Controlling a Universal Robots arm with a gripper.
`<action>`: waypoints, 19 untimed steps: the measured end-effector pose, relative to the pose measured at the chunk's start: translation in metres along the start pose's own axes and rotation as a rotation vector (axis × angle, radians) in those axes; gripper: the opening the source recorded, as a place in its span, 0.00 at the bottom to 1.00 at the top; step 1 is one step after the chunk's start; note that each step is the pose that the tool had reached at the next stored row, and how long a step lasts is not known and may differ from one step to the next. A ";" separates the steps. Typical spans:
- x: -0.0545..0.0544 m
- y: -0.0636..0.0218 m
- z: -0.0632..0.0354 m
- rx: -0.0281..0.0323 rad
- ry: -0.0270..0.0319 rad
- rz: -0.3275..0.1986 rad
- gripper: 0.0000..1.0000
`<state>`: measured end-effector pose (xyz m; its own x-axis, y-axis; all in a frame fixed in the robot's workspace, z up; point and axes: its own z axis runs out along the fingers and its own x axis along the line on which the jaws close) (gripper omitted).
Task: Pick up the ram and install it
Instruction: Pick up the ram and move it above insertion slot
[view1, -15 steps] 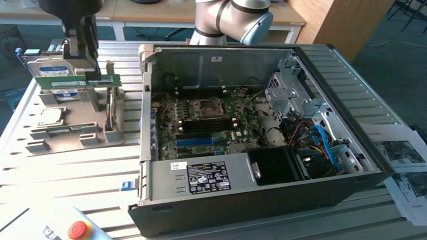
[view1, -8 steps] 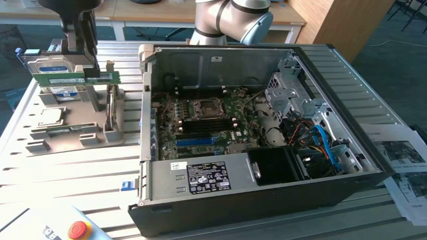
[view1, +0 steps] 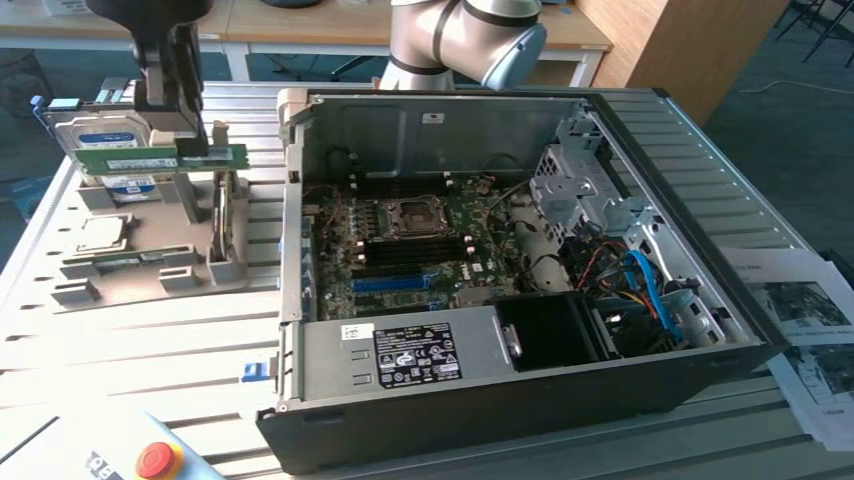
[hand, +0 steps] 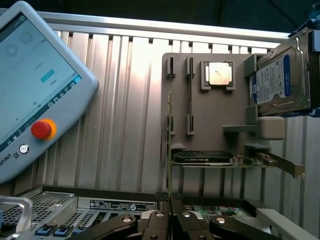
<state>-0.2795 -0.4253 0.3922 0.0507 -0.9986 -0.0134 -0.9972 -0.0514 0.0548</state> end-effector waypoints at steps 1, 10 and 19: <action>0.001 -0.0018 -0.0001 0.0000 0.0001 0.000 0.12; 0.005 -0.0225 -0.0013 -0.0001 0.0002 -0.001 0.12; 0.008 -0.0460 -0.0026 -0.0001 0.0002 -0.002 0.12</action>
<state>-0.2331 -0.4309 0.3922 0.0530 -0.9985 -0.0133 -0.9971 -0.0537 0.0548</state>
